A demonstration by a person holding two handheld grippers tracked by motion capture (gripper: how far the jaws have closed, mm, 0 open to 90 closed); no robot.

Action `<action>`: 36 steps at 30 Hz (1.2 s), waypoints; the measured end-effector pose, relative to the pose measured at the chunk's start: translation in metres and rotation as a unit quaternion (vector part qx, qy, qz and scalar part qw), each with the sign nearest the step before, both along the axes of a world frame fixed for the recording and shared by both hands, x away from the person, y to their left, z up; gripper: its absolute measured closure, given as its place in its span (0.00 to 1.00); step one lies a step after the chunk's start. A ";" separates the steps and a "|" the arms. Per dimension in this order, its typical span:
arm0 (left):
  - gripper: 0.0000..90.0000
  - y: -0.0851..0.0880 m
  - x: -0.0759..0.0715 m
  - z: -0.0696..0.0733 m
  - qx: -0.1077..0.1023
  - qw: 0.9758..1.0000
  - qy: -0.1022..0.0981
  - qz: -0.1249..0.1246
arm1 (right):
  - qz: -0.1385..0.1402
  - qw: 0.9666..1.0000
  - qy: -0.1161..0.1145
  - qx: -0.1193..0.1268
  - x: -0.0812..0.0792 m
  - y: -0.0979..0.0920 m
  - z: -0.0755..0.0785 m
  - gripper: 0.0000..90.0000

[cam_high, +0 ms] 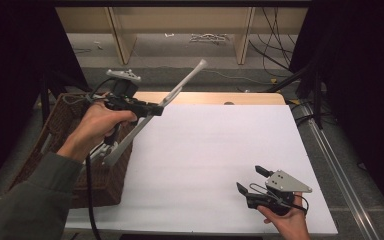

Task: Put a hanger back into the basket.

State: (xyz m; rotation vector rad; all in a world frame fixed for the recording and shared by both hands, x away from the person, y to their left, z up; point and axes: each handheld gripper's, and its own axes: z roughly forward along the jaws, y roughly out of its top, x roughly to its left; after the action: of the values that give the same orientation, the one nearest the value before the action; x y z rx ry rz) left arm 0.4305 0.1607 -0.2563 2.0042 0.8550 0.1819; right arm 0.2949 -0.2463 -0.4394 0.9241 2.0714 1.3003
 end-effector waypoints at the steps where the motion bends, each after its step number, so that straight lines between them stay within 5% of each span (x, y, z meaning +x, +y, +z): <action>1: 0.91 0.006 -0.001 0.000 -0.003 1.000 0.001 0.002 | 0.000 1.000 0.000 0.001 0.000 0.000 0.000 0.23; 4: 0.91 0.020 -0.003 0.001 0.010 1.000 -0.019 0.014 | -0.001 1.000 -0.001 0.002 0.000 0.001 0.000 0.23; 17: 0.92 0.081 -0.010 -0.010 0.043 0.996 -0.033 0.064 | 0.000 1.000 0.004 -0.003 0.001 0.002 -0.002 0.23; 31: 0.91 0.135 -0.010 -0.041 0.066 0.991 -0.042 0.111 | 0.000 1.000 0.018 -0.007 0.001 0.003 -0.003 0.23; 36: 0.91 0.156 -0.010 -0.054 0.069 0.989 -0.038 0.125 | -0.004 1.000 0.005 -0.003 0.002 0.003 -0.004 0.23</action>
State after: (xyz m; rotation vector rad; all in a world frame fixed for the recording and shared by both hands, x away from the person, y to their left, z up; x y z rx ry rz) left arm 0.4209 0.3164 -0.3098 1.9978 1.0693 0.4687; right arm 0.2972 -0.2435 -0.4436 0.9381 2.0761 1.2879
